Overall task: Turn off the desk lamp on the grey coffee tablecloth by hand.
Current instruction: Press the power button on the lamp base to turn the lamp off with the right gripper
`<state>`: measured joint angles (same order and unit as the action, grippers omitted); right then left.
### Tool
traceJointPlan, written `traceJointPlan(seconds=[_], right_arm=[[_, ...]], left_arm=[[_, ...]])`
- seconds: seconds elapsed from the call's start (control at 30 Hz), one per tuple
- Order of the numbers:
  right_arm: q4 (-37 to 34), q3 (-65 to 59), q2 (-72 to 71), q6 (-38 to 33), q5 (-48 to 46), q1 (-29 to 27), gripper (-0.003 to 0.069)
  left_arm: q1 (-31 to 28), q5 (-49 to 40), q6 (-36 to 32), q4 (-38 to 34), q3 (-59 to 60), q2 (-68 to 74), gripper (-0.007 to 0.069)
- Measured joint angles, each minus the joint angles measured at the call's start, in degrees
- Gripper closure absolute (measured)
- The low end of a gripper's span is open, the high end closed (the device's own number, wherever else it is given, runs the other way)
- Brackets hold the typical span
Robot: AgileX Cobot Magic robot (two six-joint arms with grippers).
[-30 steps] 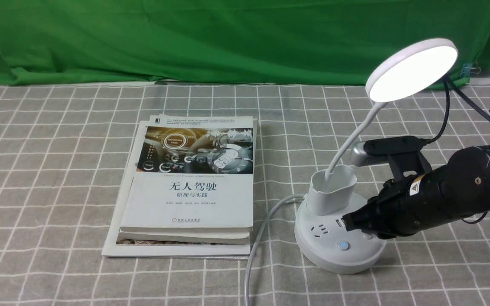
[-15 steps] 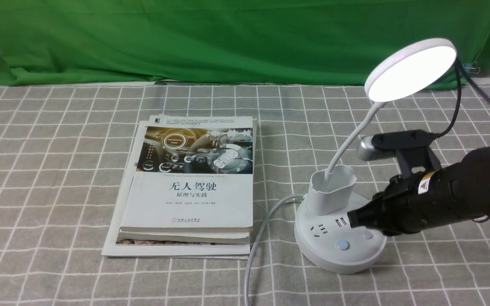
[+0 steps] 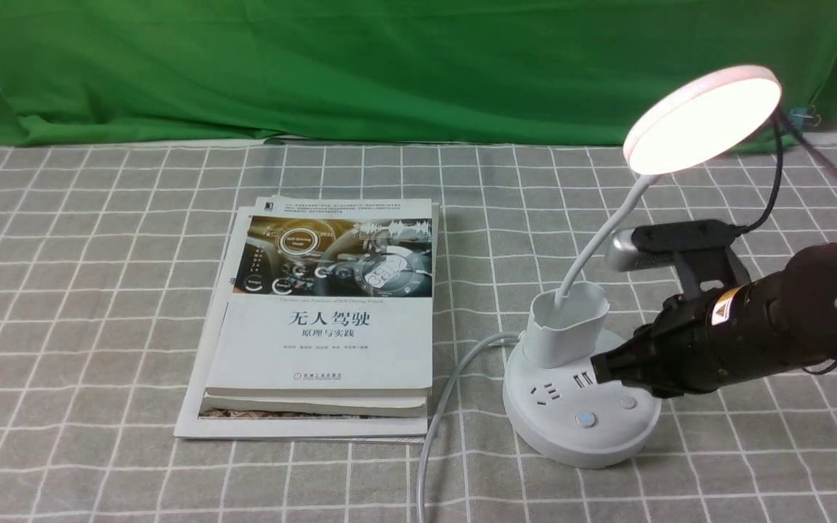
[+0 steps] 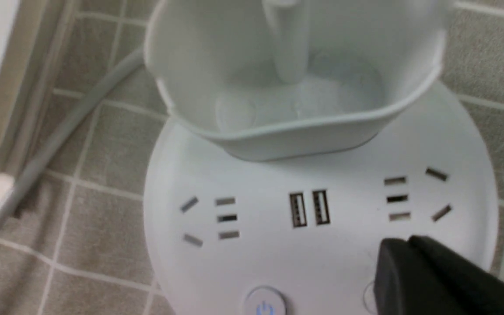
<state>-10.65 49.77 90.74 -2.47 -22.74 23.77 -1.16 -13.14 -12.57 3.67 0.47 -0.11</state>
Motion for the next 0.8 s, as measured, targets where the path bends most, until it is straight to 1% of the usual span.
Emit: traceJointPlan(seconds=[0.2,0.47,0.63,0.8], right_arm=[[0.0,0.14,-1.22,0.0,-0.87,0.0,0.0604],[0.0,-2.1,3.47,0.43,1.51,0.0,0.0601],[-0.15,-2.1,3.23,0.97,2.55,0.0,0.0601],[0.07,-2.19,-4.43,1.35,-0.9,0.0,0.0601]], left_arm=[[0.0,0.0,0.0,0.0,0.0,0.0,0.0606],[0.0,0.0,0.0,0.0,0.0,0.0,0.0606],[0.0,0.0,0.0,0.0,0.0,0.0,0.0606],[0.0,0.0,0.06,0.0,0.0,0.0,0.0606]])
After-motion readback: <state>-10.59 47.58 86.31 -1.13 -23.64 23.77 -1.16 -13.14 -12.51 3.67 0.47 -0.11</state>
